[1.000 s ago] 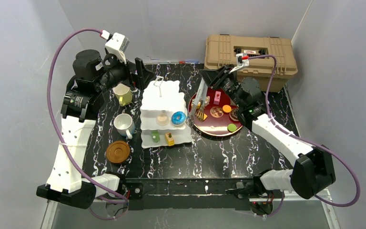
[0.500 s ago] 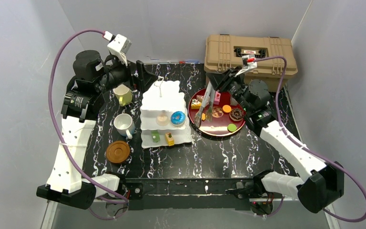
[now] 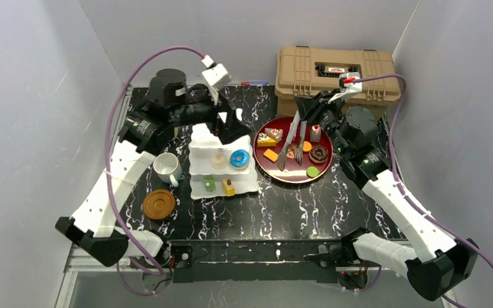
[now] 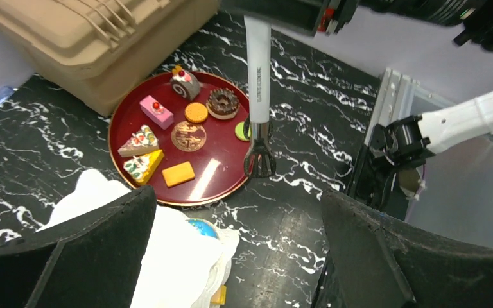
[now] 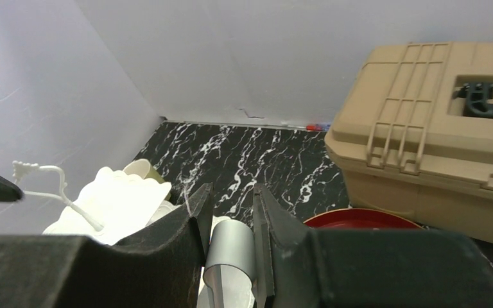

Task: Serve the afternoon tea
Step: Adjust the clamp.

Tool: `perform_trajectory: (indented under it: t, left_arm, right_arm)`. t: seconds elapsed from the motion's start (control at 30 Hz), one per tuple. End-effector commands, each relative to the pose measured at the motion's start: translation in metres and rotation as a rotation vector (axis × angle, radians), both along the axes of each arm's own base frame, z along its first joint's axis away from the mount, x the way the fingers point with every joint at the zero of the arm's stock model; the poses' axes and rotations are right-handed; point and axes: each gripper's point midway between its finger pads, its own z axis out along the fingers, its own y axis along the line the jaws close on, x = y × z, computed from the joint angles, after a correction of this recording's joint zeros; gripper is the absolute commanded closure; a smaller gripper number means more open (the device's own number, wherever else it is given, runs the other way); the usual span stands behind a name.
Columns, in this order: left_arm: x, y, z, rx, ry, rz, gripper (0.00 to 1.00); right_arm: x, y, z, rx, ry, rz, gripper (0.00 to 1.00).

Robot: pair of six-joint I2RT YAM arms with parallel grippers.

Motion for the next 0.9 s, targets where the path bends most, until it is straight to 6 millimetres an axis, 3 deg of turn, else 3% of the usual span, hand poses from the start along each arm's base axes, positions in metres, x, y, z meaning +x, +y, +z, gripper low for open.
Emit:
perform_trajectory:
  t: [0.0, 0.23, 0.5, 0.87]
  left_arm:
    - [-0.002, -0.02, -0.008, 0.05, -0.052, -0.078, 0.02]
    - [0.007, -0.045, -0.027, 0.102, -0.13, -0.121, 0.02]
    - [-0.024, -0.065, -0.039, 0.057, -0.114, -0.343, 0.02]
    - [-0.03, -0.079, -0.071, 0.087, -0.135, -0.385, 0.02]
  right_arm:
    - [-0.006, -0.025, 0.042, 0.027, -0.084, -0.098, 0.99]
    - [-0.008, -0.033, 0.055, 0.047, -0.099, -0.13, 0.99]
    - [-0.03, -0.025, 0.082, 0.125, -0.171, -0.035, 0.99]
    - [-0.049, -0.013, 0.119, 0.291, -0.218, 0.088, 0.99]
